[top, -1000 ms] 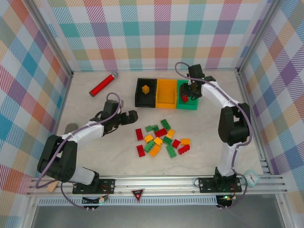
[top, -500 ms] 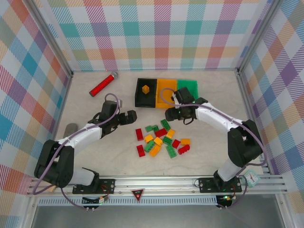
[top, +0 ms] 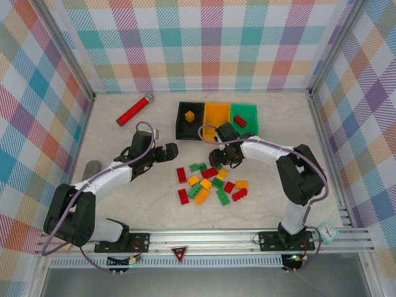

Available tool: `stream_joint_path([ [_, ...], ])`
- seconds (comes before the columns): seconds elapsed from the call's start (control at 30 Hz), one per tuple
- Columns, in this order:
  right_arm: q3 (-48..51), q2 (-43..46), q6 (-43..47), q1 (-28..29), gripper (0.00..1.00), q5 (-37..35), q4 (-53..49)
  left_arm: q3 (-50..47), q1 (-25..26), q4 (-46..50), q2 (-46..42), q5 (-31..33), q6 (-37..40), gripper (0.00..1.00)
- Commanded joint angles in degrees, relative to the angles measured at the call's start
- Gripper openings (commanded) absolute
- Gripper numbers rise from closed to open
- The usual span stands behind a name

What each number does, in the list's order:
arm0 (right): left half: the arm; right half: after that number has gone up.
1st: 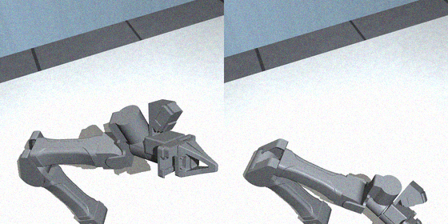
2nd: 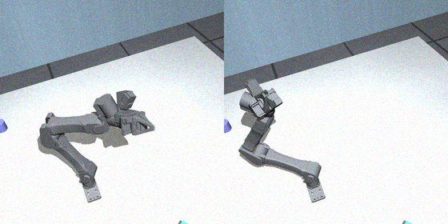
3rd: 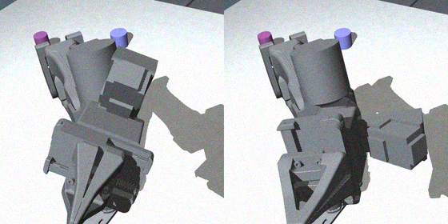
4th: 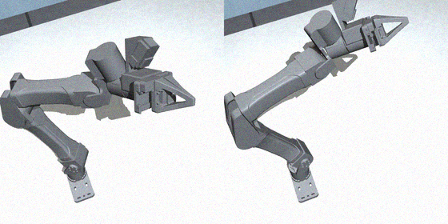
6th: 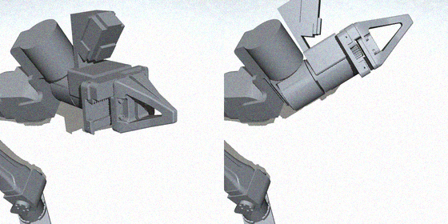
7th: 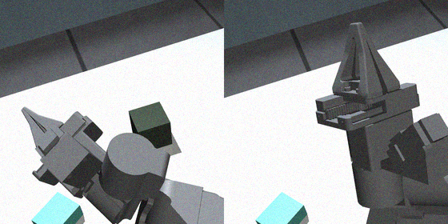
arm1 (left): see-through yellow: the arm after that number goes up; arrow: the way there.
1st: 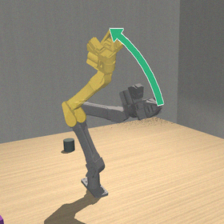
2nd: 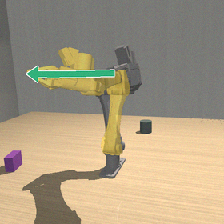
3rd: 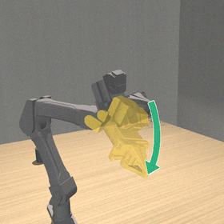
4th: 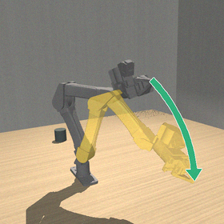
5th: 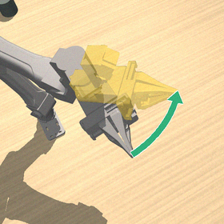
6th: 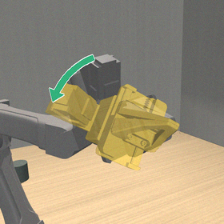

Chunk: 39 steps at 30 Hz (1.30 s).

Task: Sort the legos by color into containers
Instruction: Pick up the lego from the center of the table, then place the lego in the container.

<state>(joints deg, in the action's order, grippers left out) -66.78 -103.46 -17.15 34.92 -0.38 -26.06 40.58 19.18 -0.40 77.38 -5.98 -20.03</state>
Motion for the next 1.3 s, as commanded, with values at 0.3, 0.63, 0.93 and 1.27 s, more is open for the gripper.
stream_joint_path([
  [0.3,-4.58,-5.21,-1.47,3.01,0.58,-4.06,-1.27,0.04,-0.71,-1.06,1.41,-1.28,0.8,1.0],
  [0.63,-4.16,-5.0,-1.52,3.04,0.33,-5.4,-1.64,-0.02,-0.72,-1.45,2.01,-1.49,0.66,1.0],
  [0.93,-10.23,-1.55,0.25,2.83,0.32,-7.72,-3.68,-0.37,-0.72,-2.67,2.91,-2.43,0.35,1.0],
  [1.27,-31.03,-10.97,2.49,-2.08,0.33,-8.99,-9.58,-0.74,-0.72,-4.59,3.14,-5.24,0.0,1.0],
])
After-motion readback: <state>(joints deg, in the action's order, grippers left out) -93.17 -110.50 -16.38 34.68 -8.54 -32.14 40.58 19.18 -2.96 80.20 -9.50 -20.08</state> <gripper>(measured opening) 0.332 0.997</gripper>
